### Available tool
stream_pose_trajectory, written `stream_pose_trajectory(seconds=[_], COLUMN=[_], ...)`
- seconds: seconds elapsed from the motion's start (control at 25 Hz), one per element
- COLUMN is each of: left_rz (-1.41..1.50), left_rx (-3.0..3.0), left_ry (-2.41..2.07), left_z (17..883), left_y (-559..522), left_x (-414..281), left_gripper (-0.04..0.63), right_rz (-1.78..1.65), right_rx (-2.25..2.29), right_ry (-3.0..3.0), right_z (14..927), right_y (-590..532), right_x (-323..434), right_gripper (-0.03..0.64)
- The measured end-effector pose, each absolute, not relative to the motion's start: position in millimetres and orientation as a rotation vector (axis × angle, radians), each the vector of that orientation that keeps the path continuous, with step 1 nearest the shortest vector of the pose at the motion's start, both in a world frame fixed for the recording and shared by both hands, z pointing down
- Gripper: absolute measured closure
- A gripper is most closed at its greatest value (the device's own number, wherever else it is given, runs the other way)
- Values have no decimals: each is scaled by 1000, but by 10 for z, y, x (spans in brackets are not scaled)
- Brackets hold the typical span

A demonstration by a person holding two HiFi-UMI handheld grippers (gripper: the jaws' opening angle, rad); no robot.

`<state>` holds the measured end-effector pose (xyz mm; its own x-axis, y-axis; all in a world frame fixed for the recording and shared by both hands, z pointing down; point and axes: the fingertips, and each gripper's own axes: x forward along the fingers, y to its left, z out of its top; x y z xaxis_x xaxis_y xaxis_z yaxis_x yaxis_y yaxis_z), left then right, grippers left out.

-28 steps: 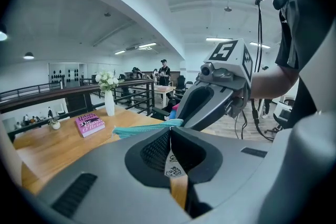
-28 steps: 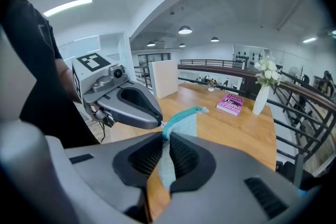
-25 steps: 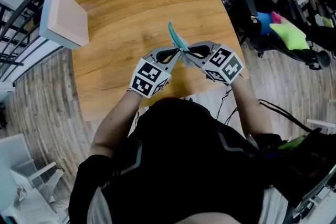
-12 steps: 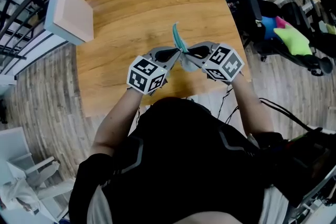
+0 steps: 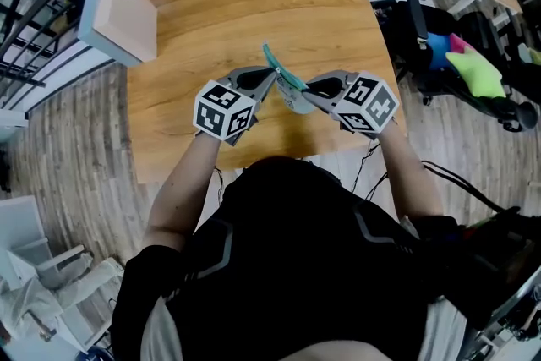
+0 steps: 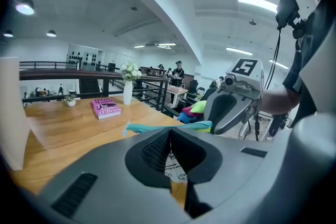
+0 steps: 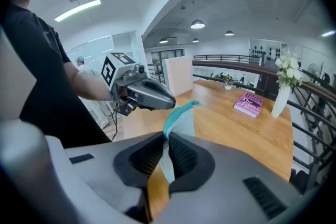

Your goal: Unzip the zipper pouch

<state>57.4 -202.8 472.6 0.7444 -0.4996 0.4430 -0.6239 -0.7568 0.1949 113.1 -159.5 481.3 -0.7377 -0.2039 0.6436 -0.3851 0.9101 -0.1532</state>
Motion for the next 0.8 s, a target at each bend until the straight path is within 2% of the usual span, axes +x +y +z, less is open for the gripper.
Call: stream_pose_trajectory(seconds=[0.8], left_rz=[497], left_rx=[2467], left_ry=[-1155], left_z=[4758], left_y=[-2325], left_x=[-336], left_gripper=[565], right_rz=[370], right_rx=[437], right_ry=[-2427], right_z=[4863], right_y=[-1793], right_x=[1179], right_gripper=[571])
